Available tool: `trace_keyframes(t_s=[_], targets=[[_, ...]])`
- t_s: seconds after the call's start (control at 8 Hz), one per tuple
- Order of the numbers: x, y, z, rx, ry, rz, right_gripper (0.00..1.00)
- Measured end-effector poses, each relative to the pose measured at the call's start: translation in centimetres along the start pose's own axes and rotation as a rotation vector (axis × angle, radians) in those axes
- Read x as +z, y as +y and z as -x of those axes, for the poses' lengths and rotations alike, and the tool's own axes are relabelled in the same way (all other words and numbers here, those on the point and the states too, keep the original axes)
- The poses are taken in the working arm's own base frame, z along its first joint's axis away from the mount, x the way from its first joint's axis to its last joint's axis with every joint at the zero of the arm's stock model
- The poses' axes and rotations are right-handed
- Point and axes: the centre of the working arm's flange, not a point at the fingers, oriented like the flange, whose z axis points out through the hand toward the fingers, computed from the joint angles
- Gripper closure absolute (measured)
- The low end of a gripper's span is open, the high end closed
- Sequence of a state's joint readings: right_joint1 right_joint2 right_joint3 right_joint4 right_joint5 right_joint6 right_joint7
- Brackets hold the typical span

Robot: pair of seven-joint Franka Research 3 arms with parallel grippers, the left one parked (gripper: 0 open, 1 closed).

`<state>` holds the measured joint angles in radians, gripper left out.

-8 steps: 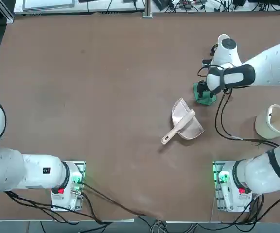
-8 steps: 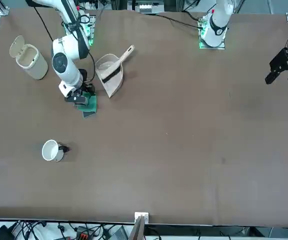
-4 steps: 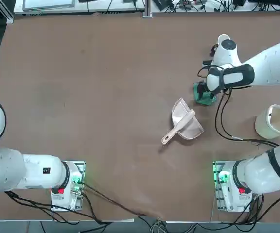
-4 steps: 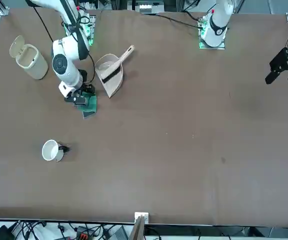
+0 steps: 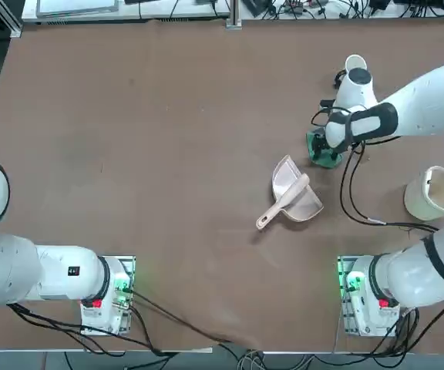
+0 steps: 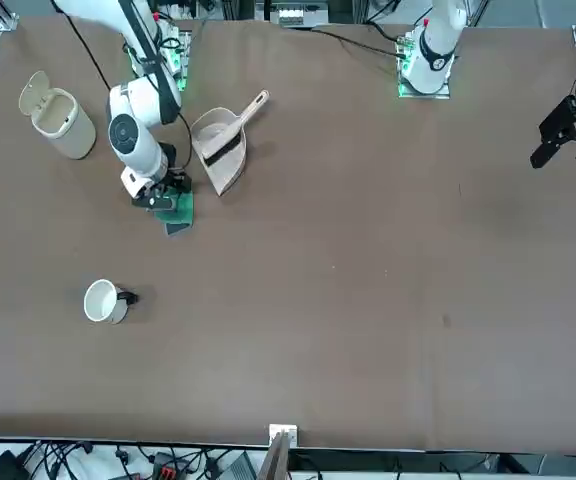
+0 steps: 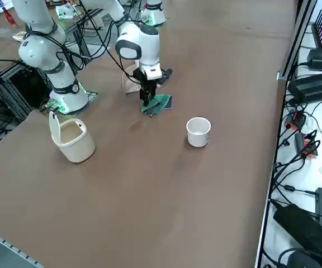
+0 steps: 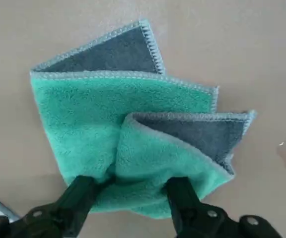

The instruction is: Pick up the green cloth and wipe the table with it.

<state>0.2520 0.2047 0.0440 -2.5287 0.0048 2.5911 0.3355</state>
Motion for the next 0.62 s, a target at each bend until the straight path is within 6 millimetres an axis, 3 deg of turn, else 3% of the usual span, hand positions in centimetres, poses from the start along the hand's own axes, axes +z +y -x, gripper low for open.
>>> trace_keyframes(t_s=[0.38, 0.5, 0.62], targets=[[-0.4, -0.1, -0.3, 0.023, 0.01, -0.003, 0.78], [-0.7, -0.2, -0.5, 0.032, 0.016, -0.005, 0.88], [-1.1, -0.4, -0.7, 0.047, 0.026, -0.009, 0.91]])
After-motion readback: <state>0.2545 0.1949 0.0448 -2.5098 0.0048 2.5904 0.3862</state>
